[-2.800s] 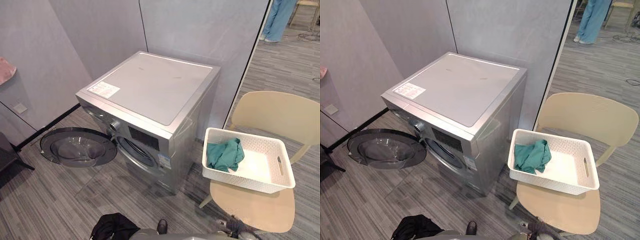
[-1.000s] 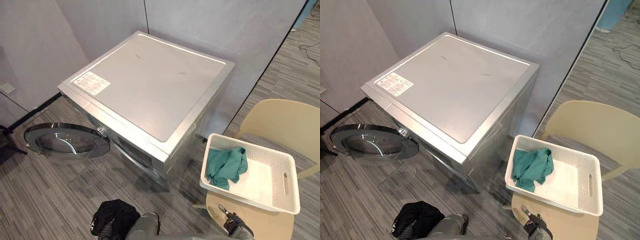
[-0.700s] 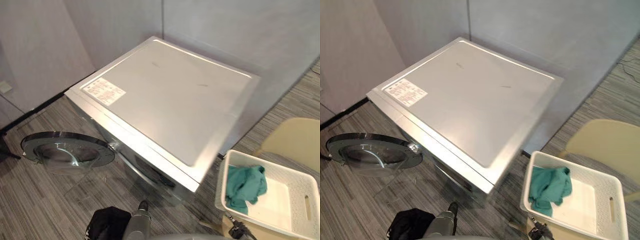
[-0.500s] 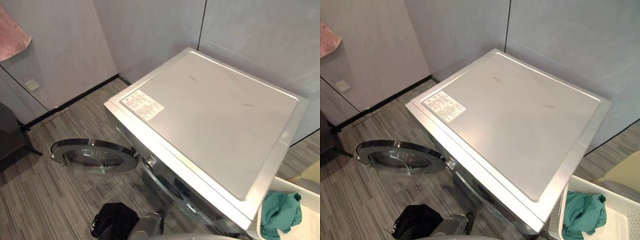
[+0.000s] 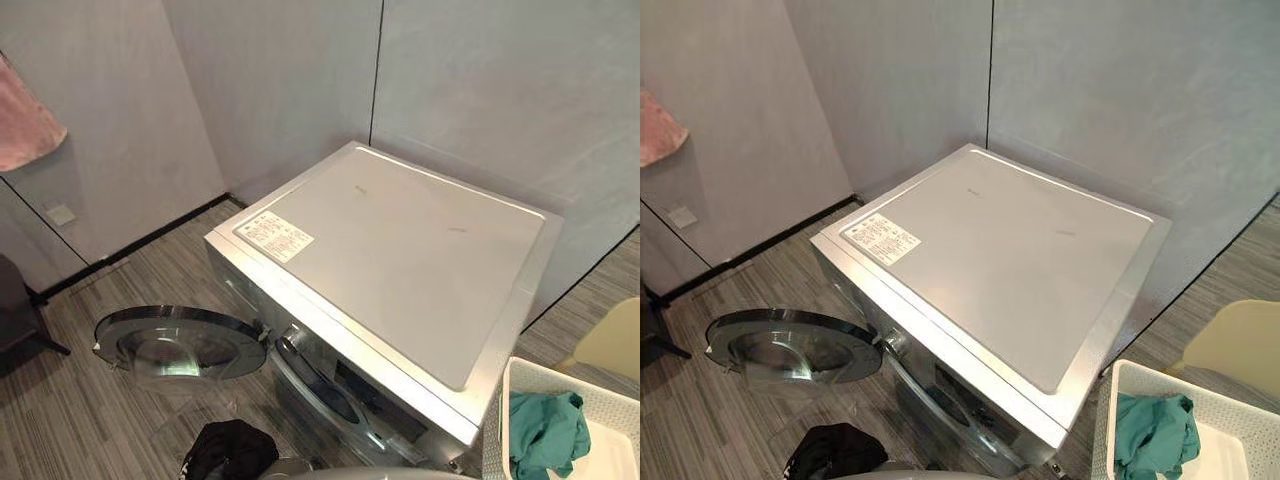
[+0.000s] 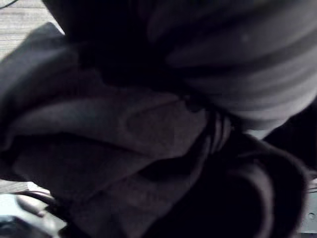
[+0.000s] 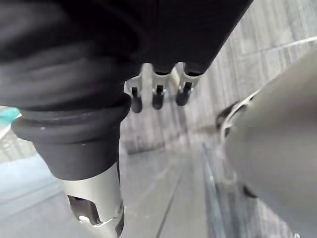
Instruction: Pick up the laundry basket with both hands and put the clothes into the washing machine.
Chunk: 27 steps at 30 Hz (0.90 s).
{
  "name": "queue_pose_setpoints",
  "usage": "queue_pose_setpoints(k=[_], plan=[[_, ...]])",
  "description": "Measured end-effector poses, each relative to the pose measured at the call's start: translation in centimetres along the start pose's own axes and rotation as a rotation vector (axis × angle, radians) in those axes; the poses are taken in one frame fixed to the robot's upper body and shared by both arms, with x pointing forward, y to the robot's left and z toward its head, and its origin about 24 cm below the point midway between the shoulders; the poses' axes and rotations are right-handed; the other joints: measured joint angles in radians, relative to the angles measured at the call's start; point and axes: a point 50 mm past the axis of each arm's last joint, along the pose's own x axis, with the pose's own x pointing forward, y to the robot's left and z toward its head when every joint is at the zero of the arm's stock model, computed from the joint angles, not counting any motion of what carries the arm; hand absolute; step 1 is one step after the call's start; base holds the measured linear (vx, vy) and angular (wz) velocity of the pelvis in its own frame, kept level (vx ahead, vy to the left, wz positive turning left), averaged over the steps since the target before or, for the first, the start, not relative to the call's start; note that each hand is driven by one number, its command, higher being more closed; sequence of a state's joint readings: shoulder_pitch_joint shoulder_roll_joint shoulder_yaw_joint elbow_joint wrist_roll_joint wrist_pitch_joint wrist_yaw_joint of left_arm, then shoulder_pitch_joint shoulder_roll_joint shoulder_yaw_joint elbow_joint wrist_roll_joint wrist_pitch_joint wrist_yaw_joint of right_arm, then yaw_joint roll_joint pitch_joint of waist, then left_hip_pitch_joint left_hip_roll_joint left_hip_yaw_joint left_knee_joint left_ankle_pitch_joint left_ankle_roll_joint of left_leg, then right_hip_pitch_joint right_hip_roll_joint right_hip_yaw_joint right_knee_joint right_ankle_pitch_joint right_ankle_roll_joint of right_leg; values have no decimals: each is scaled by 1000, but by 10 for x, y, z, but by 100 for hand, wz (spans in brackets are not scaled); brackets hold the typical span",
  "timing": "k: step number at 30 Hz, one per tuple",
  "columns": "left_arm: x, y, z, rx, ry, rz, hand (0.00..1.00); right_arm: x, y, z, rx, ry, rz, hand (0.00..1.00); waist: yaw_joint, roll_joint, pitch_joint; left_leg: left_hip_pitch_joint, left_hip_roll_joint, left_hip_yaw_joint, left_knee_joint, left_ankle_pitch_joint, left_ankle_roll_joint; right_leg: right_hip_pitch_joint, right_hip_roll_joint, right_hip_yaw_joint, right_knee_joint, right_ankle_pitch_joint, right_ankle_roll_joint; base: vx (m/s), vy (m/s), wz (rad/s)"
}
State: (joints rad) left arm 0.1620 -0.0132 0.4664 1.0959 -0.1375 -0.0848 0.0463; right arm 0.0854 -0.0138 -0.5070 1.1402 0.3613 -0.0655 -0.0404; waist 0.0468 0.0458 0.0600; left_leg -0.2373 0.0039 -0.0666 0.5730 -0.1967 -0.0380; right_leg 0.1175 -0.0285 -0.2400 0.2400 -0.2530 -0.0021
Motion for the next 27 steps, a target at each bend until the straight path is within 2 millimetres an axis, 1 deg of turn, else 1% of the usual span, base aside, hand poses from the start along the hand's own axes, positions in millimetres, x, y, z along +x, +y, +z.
queue_pose_setpoints(k=[1,2,3,4,5,7,8,9,10,11,12,13,14,15,16,17,18,19,20,21,22,23,24,25,26,27], plan=[[0,-1,0,-11,-1,-1,100,1,5,6,-17,-21,17,0,4,9,7,-80,27,-1,209,-5,1,-1,11,15,17,-5,-7,-174,81,-40],[0,-1,0,-11,-3,1,100,0,7,6,-27,-23,27,0,9,3,7,-101,38,-6,274,-5,1,-1,11,31,24,-5,-7,-177,116,-55],[0,0,2,-15,-7,1,100,0,11,6,-31,-25,38,0,25,-7,7,-120,59,-23,336,-5,1,-2,8,58,34,-5,-7,-59,124,-67],[0,1,5,-18,-23,3,100,0,18,7,-35,-29,61,0,27,-19,6,-125,89,-70,362,-5,1,-10,4,88,45,-11,-11,-47,154,-66],[0,2,7,-19,-31,5,100,0,23,8,-37,-35,75,0,26,-27,6,-124,106,-91,352,-5,0,-22,-1,104,56,-14,-3,-41,224,-74],[0,9,9,-32,-41,28,100,1,29,15,-30,-57,87,0,26,-65,-2,-84,184,-152,208,-5,0,-102,-38,195,114,-32,28,-26,308,-99],[0,11,8,-41,-37,40,100,1,29,19,-33,-68,86,0,26,-72,-6,-52,214,-178,143,-4,-2,-128,-50,238,134,-38,39,44,401,-109],[0,13,7,-49,-33,57,100,2,28,24,-33,-82,77,0,26,-71,-8,-10,250,-196,71,-2,-3,-149,-60,274,153,-41,67,83,476,-94],[-1,14,4,-52,-26,64,100,3,23,31,-26,-101,60,0,23,-62,-13,37,279,-214,-12,6,-8,-167,-72,307,173,-47,99,114,650,-100],[-1,15,1,-52,-13,67,100,4,13,38,-9,-116,29,0,24,-50,-34,116,274,-223,-128,-35,-154,-196,-97,360,205,-58,150,71,467,-80],[-3,16,-6,-52,7,73,100,5,6,42,3,-123,8,0,18,-49,-41,152,267,-190,-177,-68,-202,-203,-108,383,206,-57,179,74,540,-68],[-1,28,0,-38,-4,101,100,5,3,33,36,-84,-14,0,12,-103,-55,181,215,-137,-213,-88,-200,-207,-169,442,190,-51,194,62,433,-38],[-1,34,6,-22,-18,118,100,4,0,22,49,-49,-26,0,1,-126,-69,184,172,-121,-188,-88,-188,-181,-202,467,143,-7,194,64,506,-21],[0,35,7,-15,-21,120,100,3,0,18,57,-39,-29,0,-9,-127,-68,178,159,-122,-176,-91,-185,-159,-213,464,120,23,195,-32,350,0],[1,29,11,12,-30,104,100,2,-2,12,58,-18,-34,0,-17,-121,-71,181,134,-123,-154,-99,-170,-128,-237,452,84,75,208,-84,307,25],[3,19,16,47,-44,71,100,1,-4,8,52,-8,-33,0,-21,-109,-73,177,117,-124,-143,-117,-140,-111,-258,436,64,105,218,-102,283,28],[4,14,21,71,-59,53,100,1,-3,5,39,3,-25,0,-21,-106,-73,175,100,-122,-133,-124,-129,-103,-276,431,57,120,221,-87,240,19],[4,7,26,103,-77,28,100,0,-2,1,10,14,-14,0,-21,-93,-79,172,73,-117,-117,-132,-112,-104,-300,433,53,153,214,-108,222,-1],[4,-3,25,131,-77,-4,100,0,0,0,-16,15,-2,0,-18,-89,-86,170,55,-100,-110,-136,-88,-117,-318,432,56,194,171,-123,221,-18],[4,-8,23,142,-73,-20,100,0,1,0,-28,14,7,0,-15,-71,-88,169,51,-86,-112,-138,-76,-136,-323,430,56,216,139,-157,237,-55],[3,-18,18,155,-63,-48,100,0,6,5,-38,-4,23,0,-1,-36,-98,161,58,-49,-116,-135,-57,-180,-323,400,47,282,47,-176,243,-76],[2,-21,14,158,-54,-58,100,1,5,11,-48,-22,28,0,1,-14,-100,158,66,-22,-127,-125,-35,-191,-322,379,24,334,24,-231,254,-106],[0,-26,9,180,-43,-74,100,2,12,20,-78,-44,51,0,-3,26,-99,160,87,31,-158,-100,-5,-229,-312,323,65,341,41,-191,155,-69],[1,-24,11,201,-45,-72,100,2,13,17,-93,-34,55,0,-23,16,-94,170,92,45,-194,-68,-5,-252,-295,243,240,247,82,-160,56,-46],[1,-23,11,203,-45,-69,100,1,12,13,-99,-21,54,0,-27,8,-94,182,92,50,-214,-55,-6,-245,-285,198,300,193,82,-102,-19,-25],[2,-21,14,200,-53,-66,100,1,13,8,-95,-5,54,0,-26,-14,-94,202,92,70,-246,-38,-12,-230,-281,93,355,123,66,-103,3,-62]])
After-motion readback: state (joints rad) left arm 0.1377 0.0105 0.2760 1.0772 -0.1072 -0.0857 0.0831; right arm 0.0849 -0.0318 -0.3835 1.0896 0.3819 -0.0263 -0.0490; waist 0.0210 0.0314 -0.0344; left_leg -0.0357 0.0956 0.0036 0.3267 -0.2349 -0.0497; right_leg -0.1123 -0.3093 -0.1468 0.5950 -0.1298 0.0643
